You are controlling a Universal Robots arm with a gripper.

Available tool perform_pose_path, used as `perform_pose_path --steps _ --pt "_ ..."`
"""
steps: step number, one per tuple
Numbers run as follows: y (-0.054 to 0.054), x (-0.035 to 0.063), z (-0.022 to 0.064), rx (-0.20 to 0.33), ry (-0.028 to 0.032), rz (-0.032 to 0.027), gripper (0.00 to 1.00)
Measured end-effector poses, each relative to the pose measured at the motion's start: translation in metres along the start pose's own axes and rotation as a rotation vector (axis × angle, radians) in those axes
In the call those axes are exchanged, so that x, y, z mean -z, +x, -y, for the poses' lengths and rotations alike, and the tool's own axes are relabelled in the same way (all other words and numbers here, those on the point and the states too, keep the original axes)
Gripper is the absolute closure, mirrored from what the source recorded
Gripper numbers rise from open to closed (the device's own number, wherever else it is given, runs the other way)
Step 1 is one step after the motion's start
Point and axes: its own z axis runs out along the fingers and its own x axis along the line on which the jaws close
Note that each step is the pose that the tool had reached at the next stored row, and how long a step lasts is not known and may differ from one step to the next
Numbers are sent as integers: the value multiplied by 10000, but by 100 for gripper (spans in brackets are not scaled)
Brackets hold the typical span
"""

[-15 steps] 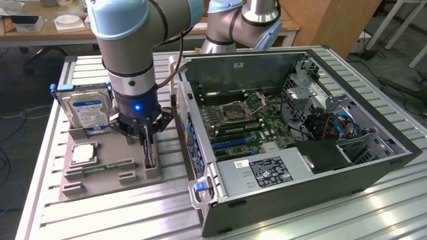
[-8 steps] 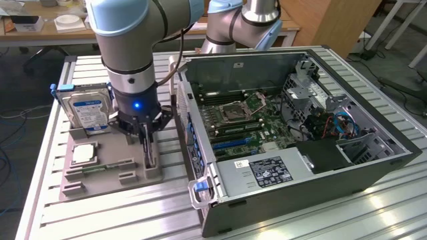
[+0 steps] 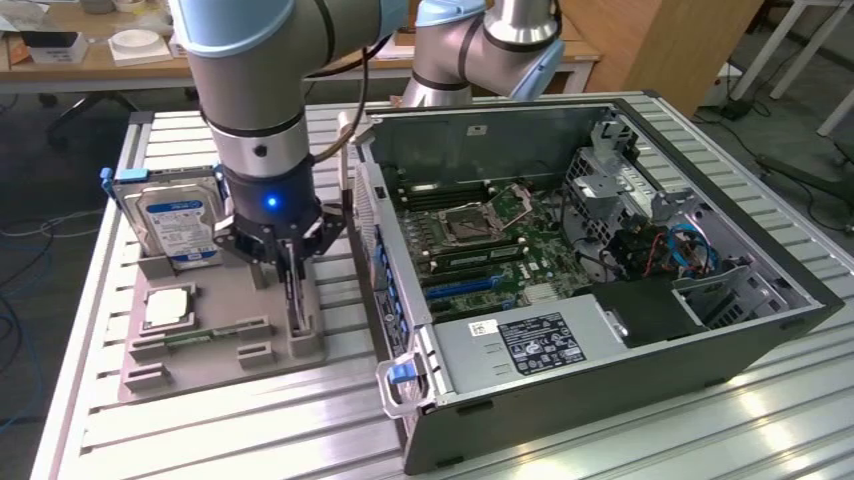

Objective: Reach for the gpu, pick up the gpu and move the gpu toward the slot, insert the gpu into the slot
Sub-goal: 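Pick up the gpu and move the gpu toward the slot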

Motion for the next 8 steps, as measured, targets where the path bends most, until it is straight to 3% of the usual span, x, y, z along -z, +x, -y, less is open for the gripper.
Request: perform_pose_path --steps 8 --pt "-1 158 -7 0 0 0 73"
